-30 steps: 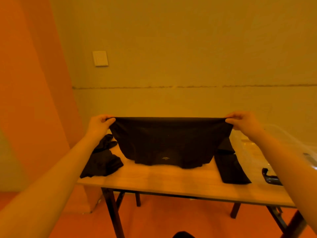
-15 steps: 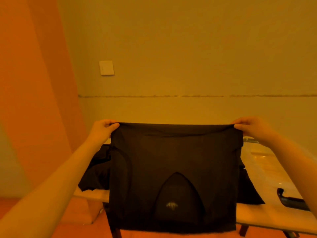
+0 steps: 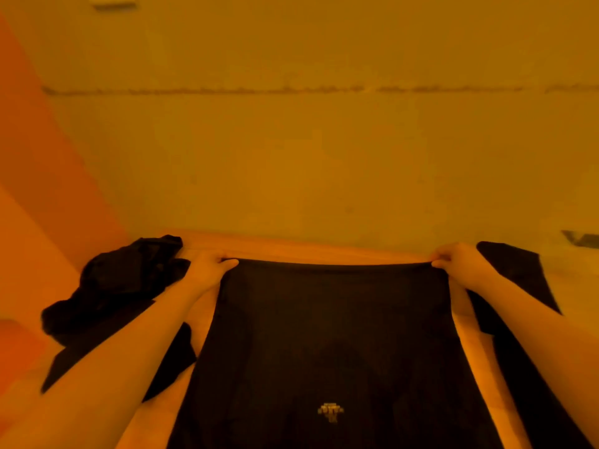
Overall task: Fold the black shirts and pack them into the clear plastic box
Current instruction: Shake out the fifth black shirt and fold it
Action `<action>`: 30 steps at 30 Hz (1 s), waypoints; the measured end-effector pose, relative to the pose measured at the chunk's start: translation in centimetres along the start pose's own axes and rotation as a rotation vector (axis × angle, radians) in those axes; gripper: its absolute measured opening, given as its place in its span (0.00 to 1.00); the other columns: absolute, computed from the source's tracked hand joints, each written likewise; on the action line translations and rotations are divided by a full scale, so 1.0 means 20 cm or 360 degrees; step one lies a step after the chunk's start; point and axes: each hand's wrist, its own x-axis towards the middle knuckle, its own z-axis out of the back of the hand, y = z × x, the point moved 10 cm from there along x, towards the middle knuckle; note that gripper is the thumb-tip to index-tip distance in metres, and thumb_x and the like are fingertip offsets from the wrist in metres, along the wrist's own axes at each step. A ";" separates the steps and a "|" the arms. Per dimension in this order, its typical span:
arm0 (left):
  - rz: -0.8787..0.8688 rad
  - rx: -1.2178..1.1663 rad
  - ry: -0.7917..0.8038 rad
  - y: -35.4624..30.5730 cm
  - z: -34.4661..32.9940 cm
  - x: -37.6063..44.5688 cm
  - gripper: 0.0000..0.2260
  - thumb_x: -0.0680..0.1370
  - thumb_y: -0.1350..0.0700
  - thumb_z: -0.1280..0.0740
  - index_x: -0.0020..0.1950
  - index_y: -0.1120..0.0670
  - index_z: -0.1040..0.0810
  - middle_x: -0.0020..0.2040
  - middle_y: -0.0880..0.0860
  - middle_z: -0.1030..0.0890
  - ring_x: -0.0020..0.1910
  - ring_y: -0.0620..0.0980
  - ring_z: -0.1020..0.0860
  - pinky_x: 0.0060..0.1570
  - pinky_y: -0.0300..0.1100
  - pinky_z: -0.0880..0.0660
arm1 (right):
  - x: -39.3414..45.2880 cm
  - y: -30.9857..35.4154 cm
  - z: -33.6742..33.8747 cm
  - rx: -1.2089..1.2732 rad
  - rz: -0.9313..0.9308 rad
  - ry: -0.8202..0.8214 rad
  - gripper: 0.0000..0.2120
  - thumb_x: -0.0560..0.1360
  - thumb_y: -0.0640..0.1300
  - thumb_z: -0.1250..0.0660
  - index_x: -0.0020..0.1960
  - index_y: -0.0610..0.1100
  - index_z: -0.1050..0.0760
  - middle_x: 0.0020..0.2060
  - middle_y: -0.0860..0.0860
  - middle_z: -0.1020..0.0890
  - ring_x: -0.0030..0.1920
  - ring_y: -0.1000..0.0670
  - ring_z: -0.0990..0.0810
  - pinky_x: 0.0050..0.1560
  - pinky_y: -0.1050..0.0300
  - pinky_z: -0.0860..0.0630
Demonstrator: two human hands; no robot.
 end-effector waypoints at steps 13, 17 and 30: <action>-0.0591 0.0968 -0.0108 -0.23 -0.38 -0.34 0.26 0.79 0.43 0.46 0.75 0.53 0.42 0.76 0.54 0.44 0.75 0.52 0.47 0.72 0.47 0.49 | -0.40 0.30 -0.34 -0.0339 0.0322 -0.0112 0.28 0.80 0.49 0.44 0.75 0.44 0.49 0.75 0.48 0.47 0.75 0.49 0.48 0.72 0.55 0.47; -0.0510 0.1186 0.0048 -0.10 -0.44 -0.67 0.36 0.74 0.31 0.62 0.76 0.50 0.58 0.76 0.51 0.61 0.74 0.48 0.64 0.71 0.47 0.62 | -0.75 0.19 -0.38 -0.0690 0.0245 -0.0044 0.31 0.79 0.59 0.51 0.76 0.47 0.58 0.76 0.51 0.54 0.75 0.52 0.55 0.73 0.56 0.53; -0.0517 0.1693 0.0199 0.44 -0.35 -1.38 0.30 0.80 0.39 0.60 0.65 0.53 0.26 0.64 0.51 0.24 0.62 0.51 0.25 0.68 0.46 0.51 | -1.40 -0.09 -0.53 -0.0854 0.0468 0.0035 0.45 0.65 0.70 0.81 0.71 0.52 0.48 0.72 0.55 0.45 0.71 0.55 0.48 0.72 0.60 0.62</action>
